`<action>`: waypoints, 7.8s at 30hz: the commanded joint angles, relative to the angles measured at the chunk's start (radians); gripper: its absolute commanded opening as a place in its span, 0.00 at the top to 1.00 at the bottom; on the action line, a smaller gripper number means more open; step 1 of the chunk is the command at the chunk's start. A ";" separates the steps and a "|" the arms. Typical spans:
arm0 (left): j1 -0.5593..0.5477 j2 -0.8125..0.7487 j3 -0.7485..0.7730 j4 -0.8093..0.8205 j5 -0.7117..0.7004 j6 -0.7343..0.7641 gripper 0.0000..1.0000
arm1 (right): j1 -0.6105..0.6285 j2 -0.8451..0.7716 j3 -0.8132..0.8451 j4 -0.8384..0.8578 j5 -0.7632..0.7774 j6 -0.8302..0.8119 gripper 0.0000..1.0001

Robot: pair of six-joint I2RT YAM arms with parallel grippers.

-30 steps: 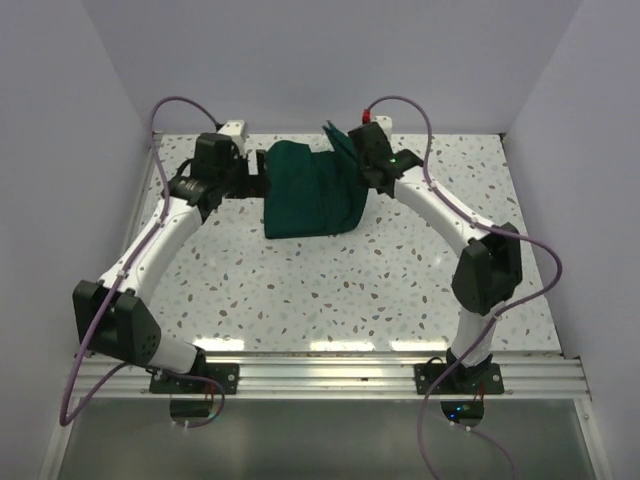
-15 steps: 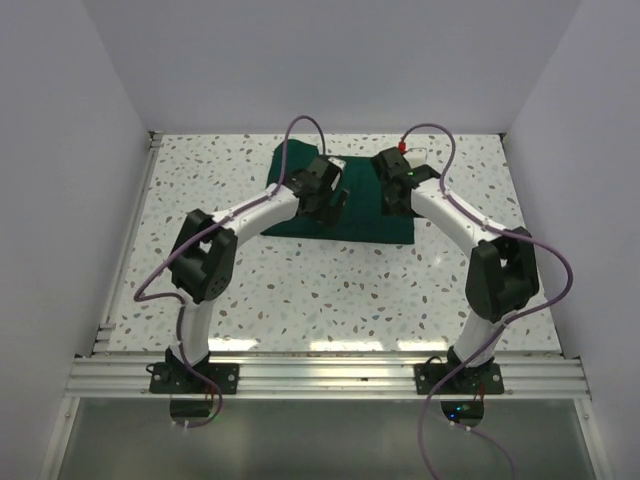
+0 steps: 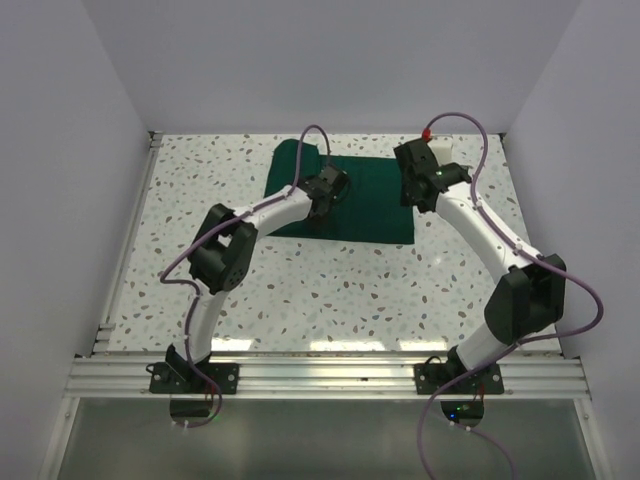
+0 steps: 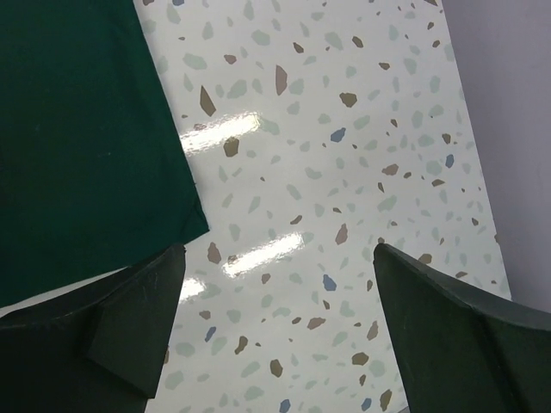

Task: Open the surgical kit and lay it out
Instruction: Open the surgical kit at the center of the board, then move the container from the surgical kit.

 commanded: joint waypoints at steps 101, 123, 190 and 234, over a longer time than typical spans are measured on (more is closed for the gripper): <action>0.498 -0.728 -0.287 0.073 0.034 -0.208 0.00 | 0.096 -0.476 -0.374 -0.245 -0.669 -0.035 1.00; 0.451 -0.484 -0.238 0.162 0.486 -0.081 0.00 | 0.094 -0.032 0.055 -0.154 -0.537 0.022 0.02; 0.417 -0.107 -0.037 0.110 0.202 -0.098 0.50 | 0.011 0.961 0.839 -0.110 -0.555 0.037 0.87; 0.399 -0.139 -0.229 0.211 0.330 -0.108 1.00 | 0.011 0.861 0.639 -0.056 -0.583 -0.001 1.00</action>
